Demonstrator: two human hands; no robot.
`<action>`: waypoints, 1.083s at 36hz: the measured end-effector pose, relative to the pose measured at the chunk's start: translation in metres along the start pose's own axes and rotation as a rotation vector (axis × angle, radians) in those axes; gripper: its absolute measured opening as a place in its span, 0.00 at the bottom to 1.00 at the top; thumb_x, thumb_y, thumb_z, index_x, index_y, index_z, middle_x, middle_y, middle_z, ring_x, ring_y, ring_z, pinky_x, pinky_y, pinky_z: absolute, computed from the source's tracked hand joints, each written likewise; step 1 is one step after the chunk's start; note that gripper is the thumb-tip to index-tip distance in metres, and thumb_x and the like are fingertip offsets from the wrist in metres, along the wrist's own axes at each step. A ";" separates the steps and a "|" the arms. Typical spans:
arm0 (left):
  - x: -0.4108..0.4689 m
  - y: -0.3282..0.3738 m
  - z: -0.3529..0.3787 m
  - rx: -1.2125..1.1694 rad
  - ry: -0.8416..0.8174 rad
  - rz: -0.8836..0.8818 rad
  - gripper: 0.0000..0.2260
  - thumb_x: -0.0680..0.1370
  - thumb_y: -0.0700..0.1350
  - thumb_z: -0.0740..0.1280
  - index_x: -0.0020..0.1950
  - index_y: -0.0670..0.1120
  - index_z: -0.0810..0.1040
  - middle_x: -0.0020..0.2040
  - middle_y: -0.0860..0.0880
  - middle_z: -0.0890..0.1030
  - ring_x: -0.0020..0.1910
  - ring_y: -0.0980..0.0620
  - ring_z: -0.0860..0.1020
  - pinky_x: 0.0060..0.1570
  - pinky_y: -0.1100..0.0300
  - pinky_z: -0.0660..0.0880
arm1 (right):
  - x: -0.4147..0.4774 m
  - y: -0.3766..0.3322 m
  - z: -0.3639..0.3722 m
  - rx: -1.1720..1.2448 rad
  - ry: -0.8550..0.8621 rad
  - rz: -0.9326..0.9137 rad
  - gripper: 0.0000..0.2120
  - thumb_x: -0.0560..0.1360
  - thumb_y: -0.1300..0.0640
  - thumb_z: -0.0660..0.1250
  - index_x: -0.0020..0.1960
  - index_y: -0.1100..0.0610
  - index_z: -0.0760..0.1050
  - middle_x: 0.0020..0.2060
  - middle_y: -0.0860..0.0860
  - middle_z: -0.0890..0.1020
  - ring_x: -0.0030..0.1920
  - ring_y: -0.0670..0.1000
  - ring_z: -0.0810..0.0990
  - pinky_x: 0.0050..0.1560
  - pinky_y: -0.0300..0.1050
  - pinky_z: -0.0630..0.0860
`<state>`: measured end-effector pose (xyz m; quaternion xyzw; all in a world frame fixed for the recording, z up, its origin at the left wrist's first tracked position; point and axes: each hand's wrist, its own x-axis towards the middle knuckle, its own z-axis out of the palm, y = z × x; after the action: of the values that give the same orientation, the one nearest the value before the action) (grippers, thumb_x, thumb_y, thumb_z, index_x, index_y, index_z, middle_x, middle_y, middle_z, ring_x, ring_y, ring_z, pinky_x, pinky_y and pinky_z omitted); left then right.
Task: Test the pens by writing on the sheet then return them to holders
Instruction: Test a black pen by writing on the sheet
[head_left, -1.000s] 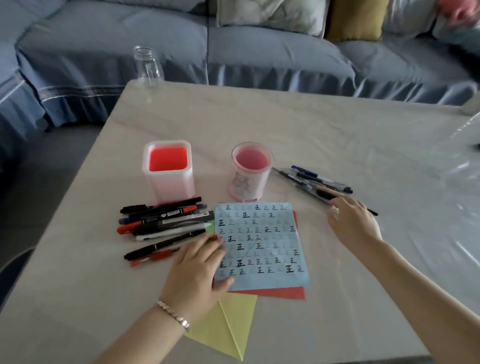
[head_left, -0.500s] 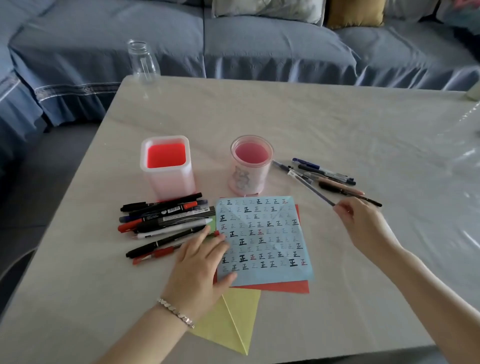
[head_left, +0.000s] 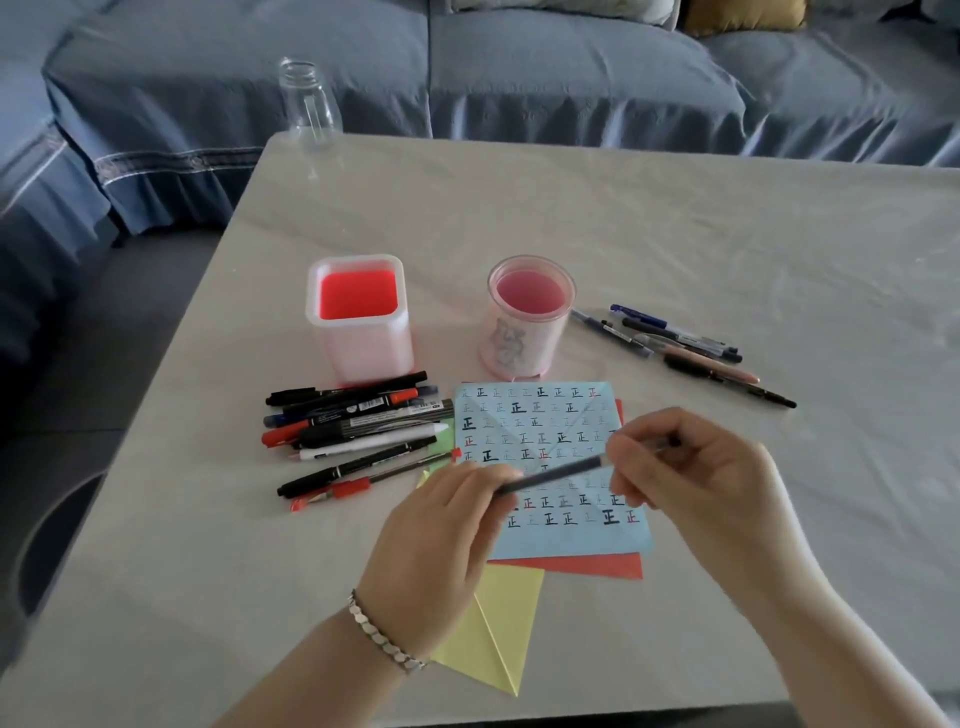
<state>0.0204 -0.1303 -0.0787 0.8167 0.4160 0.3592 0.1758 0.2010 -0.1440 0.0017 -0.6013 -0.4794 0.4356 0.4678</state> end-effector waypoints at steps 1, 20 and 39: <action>-0.001 0.001 0.000 -0.027 -0.007 -0.035 0.11 0.81 0.51 0.52 0.53 0.49 0.71 0.42 0.54 0.77 0.41 0.60 0.72 0.40 0.68 0.71 | 0.000 0.001 0.006 0.130 -0.004 0.046 0.06 0.69 0.65 0.70 0.37 0.59 0.74 0.22 0.50 0.75 0.23 0.44 0.70 0.25 0.31 0.67; 0.005 0.020 -0.018 -0.263 -0.216 0.078 0.04 0.78 0.49 0.59 0.48 0.53 0.73 0.37 0.67 0.76 0.22 0.72 0.65 0.28 0.81 0.58 | -0.009 0.028 0.051 0.236 -0.079 0.044 0.17 0.69 0.48 0.62 0.25 0.54 0.63 0.19 0.45 0.64 0.20 0.44 0.61 0.22 0.35 0.61; -0.047 -0.073 -0.006 0.359 0.062 -0.182 0.08 0.75 0.44 0.57 0.45 0.45 0.75 0.43 0.49 0.79 0.44 0.50 0.70 0.40 0.53 0.75 | -0.012 0.066 0.028 0.160 0.310 0.143 0.12 0.78 0.64 0.59 0.36 0.61 0.70 0.18 0.46 0.65 0.21 0.46 0.64 0.23 0.34 0.62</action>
<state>-0.0429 -0.1245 -0.1380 0.7826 0.5506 0.2868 0.0461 0.1830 -0.1582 -0.0670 -0.6546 -0.3214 0.4069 0.5501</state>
